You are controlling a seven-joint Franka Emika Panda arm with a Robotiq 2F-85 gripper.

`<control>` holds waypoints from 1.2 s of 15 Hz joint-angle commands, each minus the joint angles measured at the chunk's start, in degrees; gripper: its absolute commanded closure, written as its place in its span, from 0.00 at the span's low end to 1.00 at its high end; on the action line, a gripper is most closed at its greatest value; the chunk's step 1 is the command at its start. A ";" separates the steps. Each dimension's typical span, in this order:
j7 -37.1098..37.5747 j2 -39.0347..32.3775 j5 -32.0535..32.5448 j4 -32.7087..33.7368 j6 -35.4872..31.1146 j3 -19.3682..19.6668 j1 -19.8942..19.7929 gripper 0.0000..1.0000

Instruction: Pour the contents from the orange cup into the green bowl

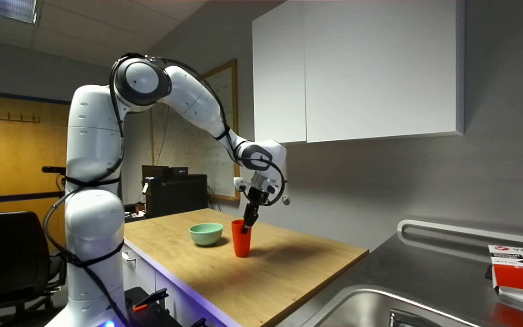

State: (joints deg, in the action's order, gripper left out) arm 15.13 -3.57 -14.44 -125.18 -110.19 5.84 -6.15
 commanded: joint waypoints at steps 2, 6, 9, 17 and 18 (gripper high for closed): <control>3.35 1.29 2.26 2.41 1.30 -0.79 1.38 1.00; 9.51 3.42 6.41 4.54 1.99 -2.68 3.99 0.99; 18.27 5.42 13.80 5.90 2.79 -5.27 6.69 0.99; 37.59 6.70 30.41 9.65 17.33 -15.90 14.37 0.99; 39.39 6.24 31.83 10.11 19.61 -17.11 15.34 0.99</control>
State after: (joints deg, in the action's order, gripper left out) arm 49.49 4.03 13.32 -117.75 -96.89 -8.21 7.17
